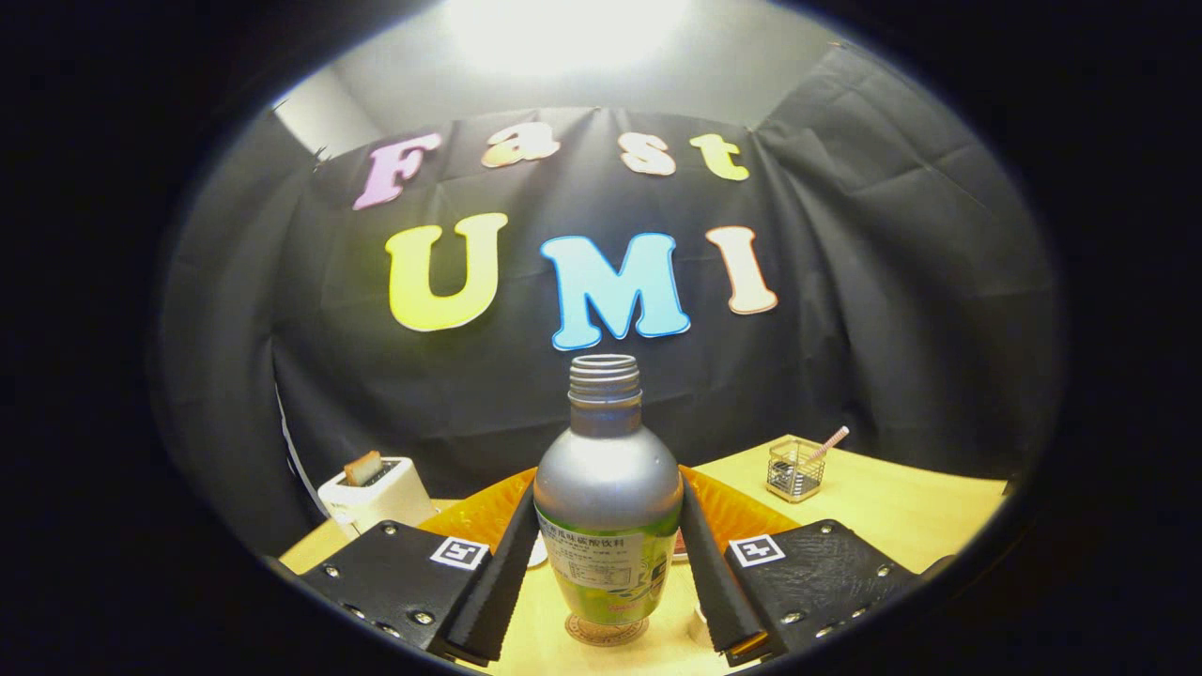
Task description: Take the bottle from table, then pour the juice into the cup, finally place the bottle on the coaster
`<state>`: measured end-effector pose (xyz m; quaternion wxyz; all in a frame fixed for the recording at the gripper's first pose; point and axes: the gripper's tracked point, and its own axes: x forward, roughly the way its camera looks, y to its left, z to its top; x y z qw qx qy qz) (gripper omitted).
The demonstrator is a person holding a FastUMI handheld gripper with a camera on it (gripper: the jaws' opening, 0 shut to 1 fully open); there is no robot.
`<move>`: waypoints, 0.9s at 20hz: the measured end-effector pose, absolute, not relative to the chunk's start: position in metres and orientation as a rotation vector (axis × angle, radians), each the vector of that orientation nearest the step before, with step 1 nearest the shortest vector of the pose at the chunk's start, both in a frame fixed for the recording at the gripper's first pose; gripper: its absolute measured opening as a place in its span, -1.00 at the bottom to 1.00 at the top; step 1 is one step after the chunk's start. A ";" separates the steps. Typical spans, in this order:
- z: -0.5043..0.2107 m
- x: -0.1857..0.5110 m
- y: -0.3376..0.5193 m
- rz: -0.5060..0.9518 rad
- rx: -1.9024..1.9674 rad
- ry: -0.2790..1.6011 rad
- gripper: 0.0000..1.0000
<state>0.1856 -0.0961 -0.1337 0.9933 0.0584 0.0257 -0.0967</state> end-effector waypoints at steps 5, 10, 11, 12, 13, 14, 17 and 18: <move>-0.150 0.193 -0.083 -0.161 0.046 0.077 0.57; -0.164 0.199 -0.082 -0.156 0.062 0.086 0.57; -0.167 0.200 -0.085 -0.166 0.054 0.082 0.57; -0.170 0.203 -0.086 -0.174 0.044 0.080 0.57; -0.174 0.207 -0.085 -0.172 0.038 0.081 0.57; -0.180 0.210 -0.083 -0.169 0.033 0.089 0.57; -0.208 0.221 -0.074 -0.143 0.032 0.123 0.57; -0.220 0.223 -0.071 -0.143 0.024 0.140 0.57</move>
